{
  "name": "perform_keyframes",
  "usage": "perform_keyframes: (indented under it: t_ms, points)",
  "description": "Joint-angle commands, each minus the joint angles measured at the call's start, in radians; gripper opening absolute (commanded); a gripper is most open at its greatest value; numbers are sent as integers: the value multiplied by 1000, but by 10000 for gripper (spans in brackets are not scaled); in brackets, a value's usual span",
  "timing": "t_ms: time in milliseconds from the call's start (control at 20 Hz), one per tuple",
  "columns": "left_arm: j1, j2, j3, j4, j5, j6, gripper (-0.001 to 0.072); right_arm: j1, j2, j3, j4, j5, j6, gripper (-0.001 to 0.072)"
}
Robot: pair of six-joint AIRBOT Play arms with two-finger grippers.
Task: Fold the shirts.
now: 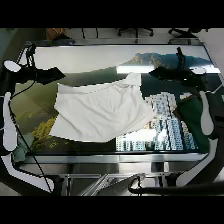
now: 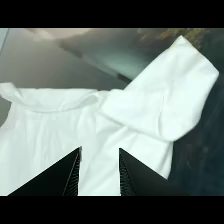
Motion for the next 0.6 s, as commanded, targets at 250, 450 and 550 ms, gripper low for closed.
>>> perform_keyframes:
  t_ms: [250,450,550]
  points:
    - [212,99,-394,63,-360,3,686,-121,154,-370,-317,300,90,275]
    - [271,182,-706,259,-237,24,686,-119,195,-571,-396,270,86,395]
    - [285,183,-779,217,-181,54,686,-110,194,-626,-398,217,83,525]
